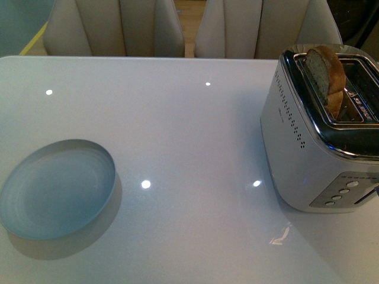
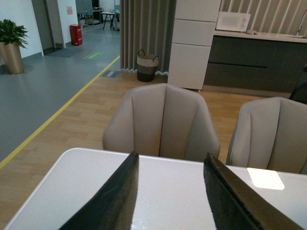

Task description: Left arm holds plate, right arm toasts bread

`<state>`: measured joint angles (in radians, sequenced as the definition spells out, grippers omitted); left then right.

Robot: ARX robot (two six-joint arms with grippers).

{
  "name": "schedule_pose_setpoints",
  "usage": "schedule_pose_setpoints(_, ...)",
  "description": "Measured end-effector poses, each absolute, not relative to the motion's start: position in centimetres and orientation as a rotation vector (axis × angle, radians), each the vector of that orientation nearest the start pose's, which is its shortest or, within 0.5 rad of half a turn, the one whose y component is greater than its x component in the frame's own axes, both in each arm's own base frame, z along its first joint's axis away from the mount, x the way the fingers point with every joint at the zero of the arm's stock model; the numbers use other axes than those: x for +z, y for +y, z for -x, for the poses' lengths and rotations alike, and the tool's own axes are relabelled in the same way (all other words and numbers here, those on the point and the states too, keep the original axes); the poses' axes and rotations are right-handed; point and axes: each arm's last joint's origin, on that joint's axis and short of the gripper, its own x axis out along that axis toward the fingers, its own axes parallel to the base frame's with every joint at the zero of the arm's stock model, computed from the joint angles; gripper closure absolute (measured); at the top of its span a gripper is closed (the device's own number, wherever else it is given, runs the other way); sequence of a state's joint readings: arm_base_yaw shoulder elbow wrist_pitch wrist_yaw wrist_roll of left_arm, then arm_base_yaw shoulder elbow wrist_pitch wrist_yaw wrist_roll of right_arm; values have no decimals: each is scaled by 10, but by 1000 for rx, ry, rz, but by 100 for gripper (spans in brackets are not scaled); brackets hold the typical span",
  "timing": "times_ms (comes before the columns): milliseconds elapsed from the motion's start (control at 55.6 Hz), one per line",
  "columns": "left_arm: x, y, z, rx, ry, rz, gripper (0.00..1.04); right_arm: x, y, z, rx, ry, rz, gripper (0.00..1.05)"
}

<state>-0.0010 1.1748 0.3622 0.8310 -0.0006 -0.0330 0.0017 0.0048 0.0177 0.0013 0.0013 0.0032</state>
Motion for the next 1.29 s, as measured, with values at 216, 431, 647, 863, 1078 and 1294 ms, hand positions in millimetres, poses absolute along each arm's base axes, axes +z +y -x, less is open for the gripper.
schedule_pose_setpoints(216,190,0,-196,-1,3,15,102,169,0,-97,0,-14,-3,9)
schedule_pose_setpoints(431,181,0,-174,-1,10,14,102,169,0,-97,0,-14,-3,9)
schedule_pose_setpoints(647,174,0,-154,-1,11,14,102,169,0,-97,0,-14,-3,9)
schedule_pose_setpoints(863,165,0,-139,-1,7,11,102,169,0,-97,0,-14,-3,9)
schedule_pose_setpoints(1078,169,0,-128,-1,-6,11,102,169,0,-97,0,-15,-3,9)
schedule_pose_setpoints(1294,171,0,-121,-1,-12,11,102,169,0,-97,0,-14,-3,9)
